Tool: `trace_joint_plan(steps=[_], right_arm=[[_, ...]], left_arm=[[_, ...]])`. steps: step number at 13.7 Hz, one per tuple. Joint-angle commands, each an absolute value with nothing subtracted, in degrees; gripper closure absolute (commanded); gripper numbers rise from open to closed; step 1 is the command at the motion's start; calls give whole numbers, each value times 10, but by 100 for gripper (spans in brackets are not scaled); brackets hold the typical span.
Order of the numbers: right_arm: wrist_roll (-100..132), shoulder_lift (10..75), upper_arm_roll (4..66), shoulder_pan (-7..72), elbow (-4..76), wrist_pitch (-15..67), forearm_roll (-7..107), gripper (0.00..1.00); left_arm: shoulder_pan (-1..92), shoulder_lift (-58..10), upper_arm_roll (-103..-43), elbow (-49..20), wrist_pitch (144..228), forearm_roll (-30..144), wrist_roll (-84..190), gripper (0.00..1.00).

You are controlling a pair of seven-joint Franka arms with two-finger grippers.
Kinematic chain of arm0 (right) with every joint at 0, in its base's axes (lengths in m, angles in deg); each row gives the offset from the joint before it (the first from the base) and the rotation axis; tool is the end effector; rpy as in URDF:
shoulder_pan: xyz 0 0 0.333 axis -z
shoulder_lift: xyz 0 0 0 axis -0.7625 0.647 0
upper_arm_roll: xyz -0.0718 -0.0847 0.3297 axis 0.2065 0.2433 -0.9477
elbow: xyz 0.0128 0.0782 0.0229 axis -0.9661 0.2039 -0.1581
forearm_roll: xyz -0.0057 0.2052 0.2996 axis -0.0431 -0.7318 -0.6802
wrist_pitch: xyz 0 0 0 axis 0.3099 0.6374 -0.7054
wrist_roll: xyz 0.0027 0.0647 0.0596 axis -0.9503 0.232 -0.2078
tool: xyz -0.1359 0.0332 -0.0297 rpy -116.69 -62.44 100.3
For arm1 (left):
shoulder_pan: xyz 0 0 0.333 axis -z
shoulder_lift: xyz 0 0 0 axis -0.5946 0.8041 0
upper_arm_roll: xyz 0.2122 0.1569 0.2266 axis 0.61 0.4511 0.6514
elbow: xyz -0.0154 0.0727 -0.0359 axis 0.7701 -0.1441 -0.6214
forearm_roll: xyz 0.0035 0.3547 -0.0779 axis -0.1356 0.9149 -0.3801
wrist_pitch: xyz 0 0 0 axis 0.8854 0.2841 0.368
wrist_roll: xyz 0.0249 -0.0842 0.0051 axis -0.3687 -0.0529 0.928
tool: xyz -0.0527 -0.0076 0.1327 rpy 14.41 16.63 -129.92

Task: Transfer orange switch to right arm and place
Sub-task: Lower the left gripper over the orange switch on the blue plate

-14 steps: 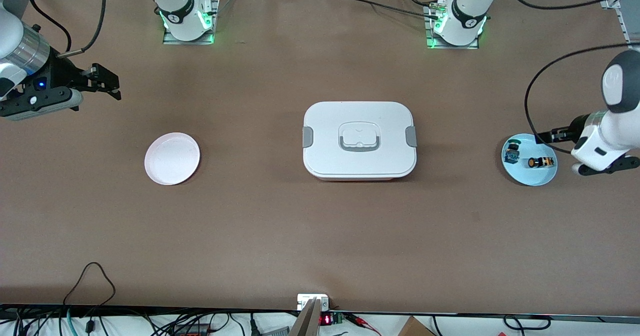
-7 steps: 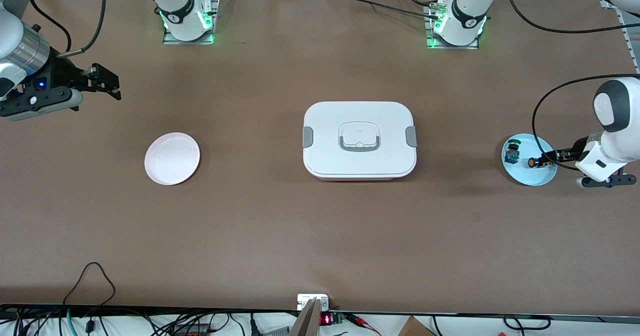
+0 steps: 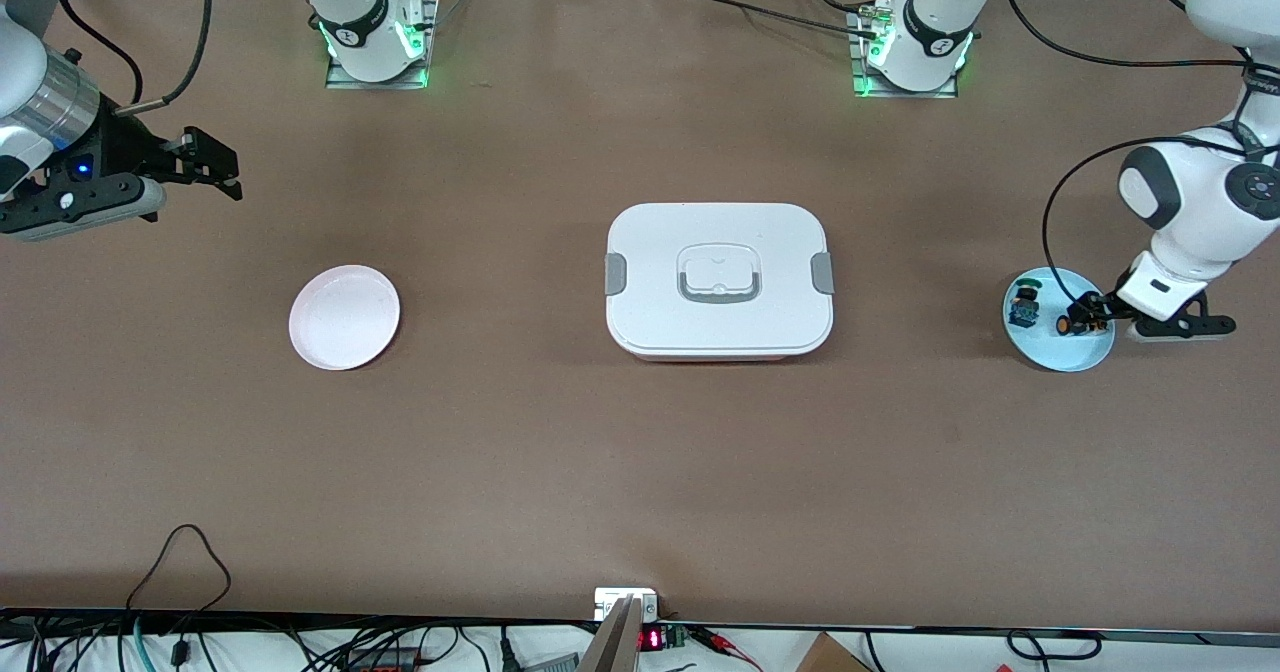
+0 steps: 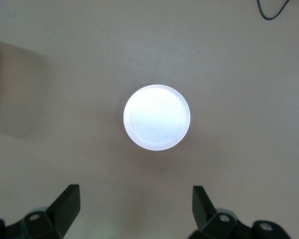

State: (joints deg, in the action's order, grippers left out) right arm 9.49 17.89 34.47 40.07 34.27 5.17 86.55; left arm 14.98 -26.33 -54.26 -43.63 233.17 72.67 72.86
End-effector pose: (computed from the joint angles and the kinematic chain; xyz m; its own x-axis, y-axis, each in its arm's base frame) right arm 0.5202 0.0440 0.5791 0.9583 0.2840 -0.0312 0.2839 -0.9588 -0.0098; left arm 0.5263 0.2092 0.2255 0.9834 0.0227 0.1801 0.0428 -0.9932 -0.1082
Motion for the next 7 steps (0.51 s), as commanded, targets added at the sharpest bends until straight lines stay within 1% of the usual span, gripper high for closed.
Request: trace_joint_plan(steps=[1, 7], right_arm=[[99, 173, 344, 404, 344, 52, 856, 0], [99, 172, 344, 405, 344, 49, 856, 0]], left_arm=[[140, -265, -553, -437, 2340, 736, 732, 0], [139, -247, -554, -436, 2339, 735, 732, 0]])
